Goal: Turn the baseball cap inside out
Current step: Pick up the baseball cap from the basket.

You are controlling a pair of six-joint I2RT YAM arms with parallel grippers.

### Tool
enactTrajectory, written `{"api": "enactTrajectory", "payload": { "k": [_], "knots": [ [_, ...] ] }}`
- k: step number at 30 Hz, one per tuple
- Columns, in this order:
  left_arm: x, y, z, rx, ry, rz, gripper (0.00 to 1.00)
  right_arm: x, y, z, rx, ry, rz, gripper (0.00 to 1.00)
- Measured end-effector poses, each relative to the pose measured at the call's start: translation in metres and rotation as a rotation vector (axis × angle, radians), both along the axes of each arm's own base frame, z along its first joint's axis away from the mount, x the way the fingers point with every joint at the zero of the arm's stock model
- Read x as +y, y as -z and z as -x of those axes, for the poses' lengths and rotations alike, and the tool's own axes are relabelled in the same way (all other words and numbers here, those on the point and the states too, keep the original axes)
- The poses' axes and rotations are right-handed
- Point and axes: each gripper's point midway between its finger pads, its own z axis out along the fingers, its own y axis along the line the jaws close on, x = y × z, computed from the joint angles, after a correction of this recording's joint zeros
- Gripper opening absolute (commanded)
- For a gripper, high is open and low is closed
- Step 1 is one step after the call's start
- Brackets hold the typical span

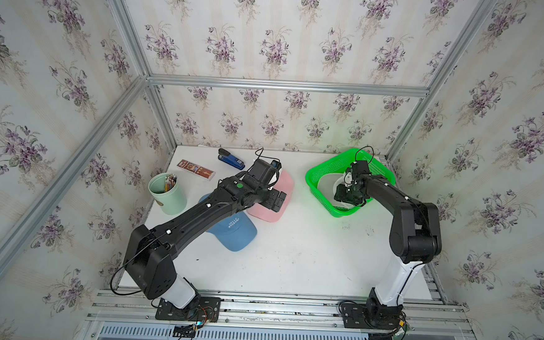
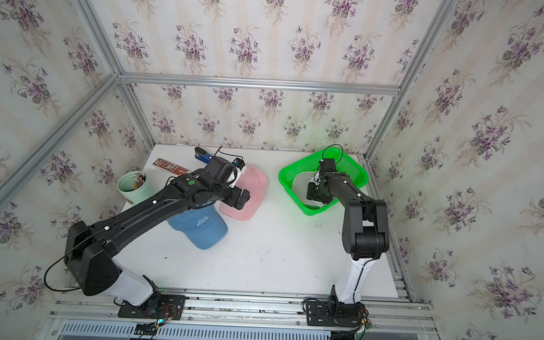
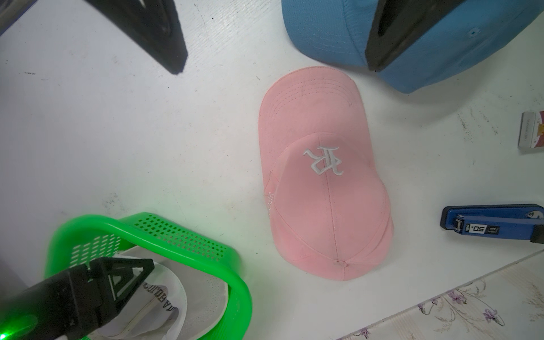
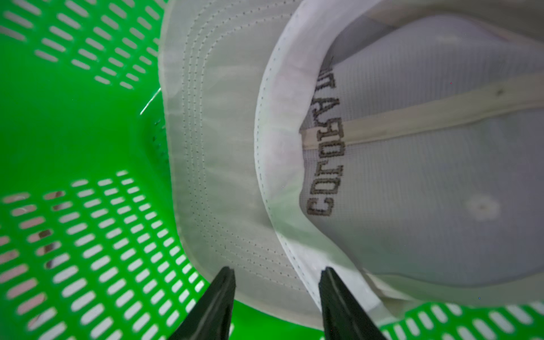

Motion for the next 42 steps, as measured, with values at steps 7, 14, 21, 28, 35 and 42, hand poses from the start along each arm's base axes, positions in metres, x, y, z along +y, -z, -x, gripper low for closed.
{"api": "enactTrajectory", "payload": {
  "k": [7,14,21,28,35,42],
  "knots": [
    [-0.011,0.006,-0.004,0.028,0.025,0.015,0.99,-0.033,-0.002,0.043,0.025,0.082,0.066,0.56],
    [-0.012,0.003,-0.001,0.029,0.033,0.027,0.99,-0.052,-0.041,0.007,-0.127,0.210,0.098,0.59],
    [-0.001,-0.003,0.001,-0.001,0.018,0.012,0.99,-0.048,-0.056,-0.051,-0.249,0.291,0.015,0.59],
    [0.009,0.002,0.001,0.002,-0.003,-0.007,0.99,-0.021,-0.045,-0.080,-0.238,0.223,-0.010,0.58],
    [0.011,0.002,0.000,0.000,-0.010,-0.009,0.99,-0.019,-0.014,-0.063,-0.152,0.202,0.012,0.57],
    [0.015,0.003,0.001,0.001,-0.016,-0.012,0.99,-0.005,0.023,-0.048,-0.066,0.161,-0.008,0.51]
  ]
}}
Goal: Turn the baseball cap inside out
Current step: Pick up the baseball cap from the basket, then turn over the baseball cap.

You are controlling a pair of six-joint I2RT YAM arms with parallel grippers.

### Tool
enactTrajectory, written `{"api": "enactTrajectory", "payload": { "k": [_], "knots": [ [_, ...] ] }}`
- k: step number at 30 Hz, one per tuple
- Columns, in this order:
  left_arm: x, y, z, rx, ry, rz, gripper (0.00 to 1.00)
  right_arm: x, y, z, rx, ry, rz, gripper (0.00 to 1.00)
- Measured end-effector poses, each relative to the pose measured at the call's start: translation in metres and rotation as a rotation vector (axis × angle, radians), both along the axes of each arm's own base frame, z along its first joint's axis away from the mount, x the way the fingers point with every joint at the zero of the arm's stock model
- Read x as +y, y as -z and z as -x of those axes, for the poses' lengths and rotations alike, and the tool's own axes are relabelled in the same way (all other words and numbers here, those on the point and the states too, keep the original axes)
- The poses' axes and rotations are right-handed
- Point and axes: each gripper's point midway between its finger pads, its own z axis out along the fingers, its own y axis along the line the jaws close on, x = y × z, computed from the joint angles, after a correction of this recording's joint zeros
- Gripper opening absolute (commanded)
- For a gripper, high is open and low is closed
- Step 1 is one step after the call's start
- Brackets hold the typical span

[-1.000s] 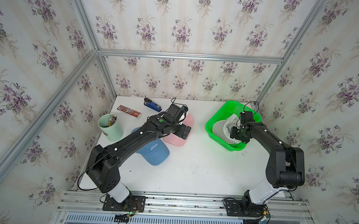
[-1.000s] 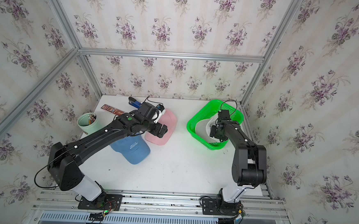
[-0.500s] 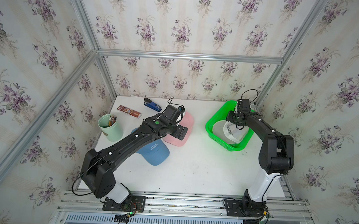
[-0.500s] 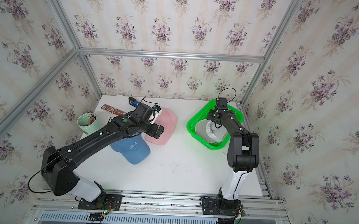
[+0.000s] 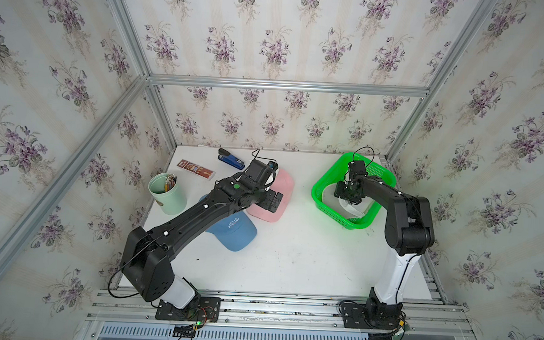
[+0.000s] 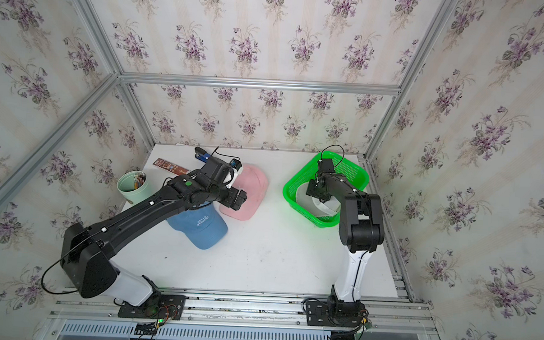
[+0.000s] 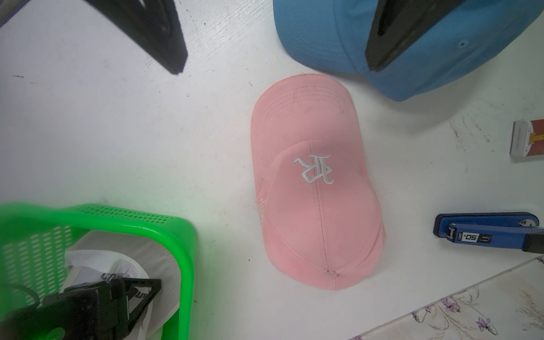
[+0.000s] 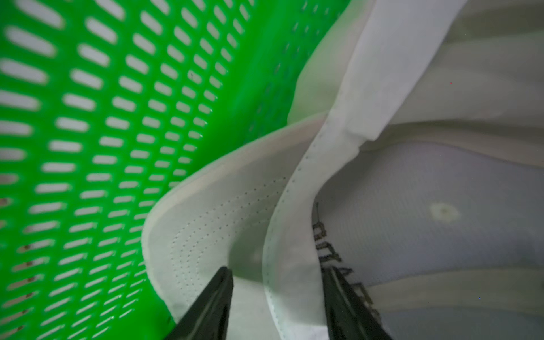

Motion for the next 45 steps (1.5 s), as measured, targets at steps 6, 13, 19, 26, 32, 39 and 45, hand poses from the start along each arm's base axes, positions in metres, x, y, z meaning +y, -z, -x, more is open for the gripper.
{"api": "enactTrajectory", "payload": {
  "k": [6,13,19,26,32,39,45],
  "knots": [
    [0.004,-0.003,0.000,-0.006,-0.010,0.003,0.99,0.006,0.009,-0.002,-0.010,-0.013,-0.033,0.21],
    [0.007,-0.002,-0.001,-0.006,-0.017,0.001,0.99,0.008,0.003,-0.005,-0.059,-0.020,-0.048,0.09],
    [0.007,-0.003,-0.001,-0.006,-0.019,0.004,0.99,0.011,-0.038,-0.003,-0.131,-0.045,-0.060,0.05],
    [0.000,-0.026,-0.007,-0.037,-0.031,0.057,0.99,0.015,-0.103,-0.007,-0.268,-0.082,-0.076,0.05],
    [-0.019,-0.061,-0.012,-0.038,-0.021,0.179,0.99,0.023,-0.143,0.010,-0.344,-0.115,-0.113,0.05],
    [-0.056,-0.066,-0.020,0.045,-0.013,0.358,0.94,0.065,-0.179,0.032,-0.416,-0.201,-0.179,0.05],
    [-0.082,-0.066,-0.022,0.067,0.031,0.436,0.88,0.122,-0.202,0.050,-0.458,-0.311,-0.240,0.06]
  ]
}}
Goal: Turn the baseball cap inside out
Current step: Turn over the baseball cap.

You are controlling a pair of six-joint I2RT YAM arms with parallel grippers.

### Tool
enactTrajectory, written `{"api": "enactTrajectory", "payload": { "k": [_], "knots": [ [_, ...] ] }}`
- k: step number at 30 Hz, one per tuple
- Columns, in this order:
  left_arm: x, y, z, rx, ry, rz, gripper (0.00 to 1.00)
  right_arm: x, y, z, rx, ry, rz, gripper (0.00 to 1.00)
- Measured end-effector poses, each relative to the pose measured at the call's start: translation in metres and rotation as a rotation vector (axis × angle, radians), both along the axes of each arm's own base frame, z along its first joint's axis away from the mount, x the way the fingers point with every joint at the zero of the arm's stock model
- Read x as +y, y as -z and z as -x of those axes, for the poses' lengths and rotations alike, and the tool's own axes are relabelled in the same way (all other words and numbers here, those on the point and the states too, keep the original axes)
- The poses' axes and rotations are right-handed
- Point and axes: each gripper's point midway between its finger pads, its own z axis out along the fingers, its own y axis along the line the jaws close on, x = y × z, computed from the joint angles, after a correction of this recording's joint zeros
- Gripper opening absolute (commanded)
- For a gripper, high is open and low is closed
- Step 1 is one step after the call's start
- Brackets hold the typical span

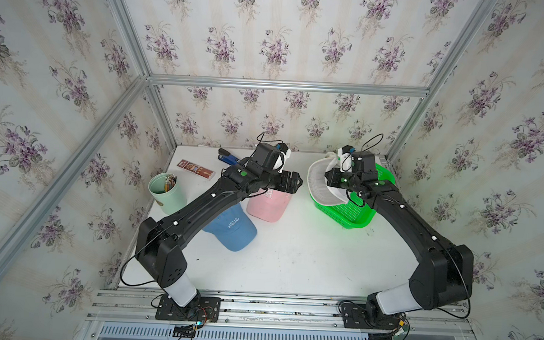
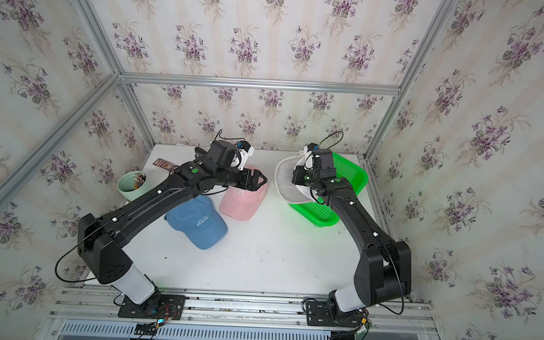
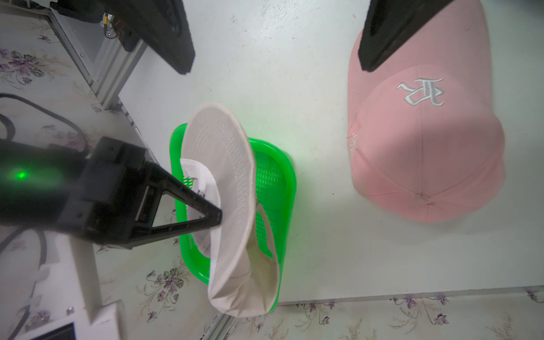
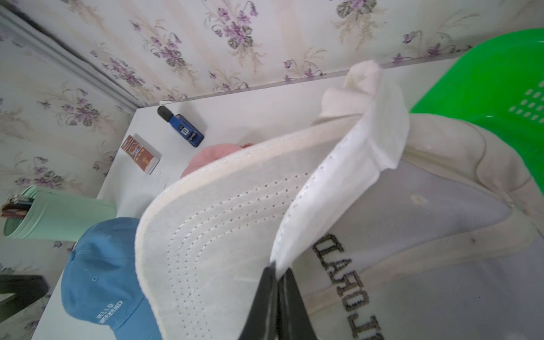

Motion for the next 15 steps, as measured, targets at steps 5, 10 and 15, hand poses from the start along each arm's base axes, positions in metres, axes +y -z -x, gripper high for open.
{"api": "enactTrajectory", "payload": {
  "k": [5,10,15],
  "knots": [
    [-0.003,0.001,0.005,-0.017,0.025,0.032,0.80,0.025,-0.014,0.008,-0.024,-0.045,-0.030,0.06],
    [-0.002,0.002,0.008,-0.042,0.044,0.033,0.73,0.040,-0.021,0.013,-0.031,-0.073,-0.063,0.06],
    [0.003,0.003,0.007,-0.068,0.043,0.024,0.67,0.051,-0.028,0.019,-0.033,-0.107,-0.110,0.06]
  ]
}}
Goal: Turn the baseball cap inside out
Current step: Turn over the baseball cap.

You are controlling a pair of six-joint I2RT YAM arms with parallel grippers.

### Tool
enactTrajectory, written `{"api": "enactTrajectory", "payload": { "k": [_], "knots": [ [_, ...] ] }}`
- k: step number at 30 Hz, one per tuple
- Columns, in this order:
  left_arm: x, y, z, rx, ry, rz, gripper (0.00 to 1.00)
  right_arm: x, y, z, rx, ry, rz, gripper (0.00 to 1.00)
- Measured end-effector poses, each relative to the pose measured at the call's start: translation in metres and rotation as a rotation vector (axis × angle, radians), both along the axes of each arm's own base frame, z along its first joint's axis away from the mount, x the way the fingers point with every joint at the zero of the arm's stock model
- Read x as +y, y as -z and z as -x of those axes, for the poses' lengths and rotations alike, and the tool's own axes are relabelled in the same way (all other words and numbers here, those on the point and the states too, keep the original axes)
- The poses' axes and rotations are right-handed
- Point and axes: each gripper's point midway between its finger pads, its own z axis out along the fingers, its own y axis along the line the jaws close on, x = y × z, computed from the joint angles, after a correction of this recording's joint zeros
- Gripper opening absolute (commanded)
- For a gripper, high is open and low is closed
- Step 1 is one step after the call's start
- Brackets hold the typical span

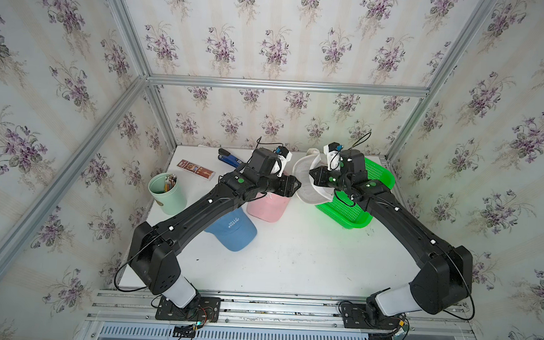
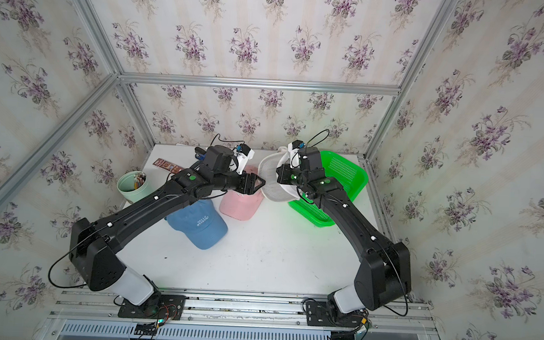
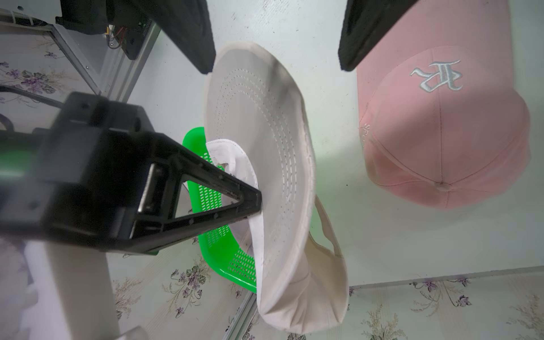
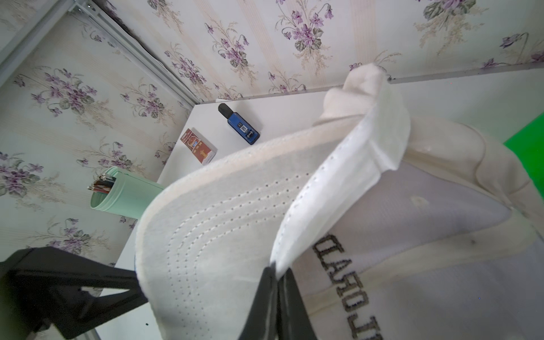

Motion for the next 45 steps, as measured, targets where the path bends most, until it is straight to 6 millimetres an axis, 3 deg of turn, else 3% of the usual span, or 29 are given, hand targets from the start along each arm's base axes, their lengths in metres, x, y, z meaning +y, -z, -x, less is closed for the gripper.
{"api": "enactTrajectory", "payload": {
  "k": [5,12,17,23,25,28,35,39,43,45],
  "knots": [
    [0.000,-0.004,-0.004,-0.024,0.001,0.008,0.60,0.011,-0.008,0.008,-0.011,-0.036,-0.047,0.07],
    [-0.005,-0.007,-0.003,-0.028,0.042,0.057,0.42,0.032,-0.009,0.021,-0.001,-0.097,-0.093,0.07],
    [-0.010,-0.010,0.001,-0.027,0.071,0.080,0.08,0.040,-0.008,0.022,0.006,-0.111,-0.112,0.06],
    [0.001,-0.010,-0.001,-0.024,0.028,0.063,0.00,0.046,-0.009,0.022,0.008,-0.134,-0.129,0.07],
    [0.003,-0.012,0.000,-0.026,0.021,0.055,0.00,0.047,-0.011,0.022,0.001,-0.137,-0.135,0.13],
    [0.007,-0.015,0.002,-0.029,0.013,0.043,0.00,0.048,-0.011,0.022,-0.003,-0.140,-0.139,0.45],
    [0.014,-0.034,0.009,-0.063,0.029,0.001,0.00,0.028,-0.016,0.034,-0.044,-0.101,-0.112,0.57],
    [0.022,-0.043,0.011,-0.095,0.020,-0.028,0.00,-0.007,-0.018,0.030,-0.060,0.010,-0.075,0.60],
    [0.029,-0.048,0.015,-0.113,0.022,-0.056,0.00,-0.036,-0.018,0.028,-0.063,0.095,-0.045,0.59],
    [0.031,-0.050,0.019,-0.123,0.049,-0.071,0.00,-0.041,-0.016,0.029,-0.063,0.101,-0.029,0.52]
  ]
}}
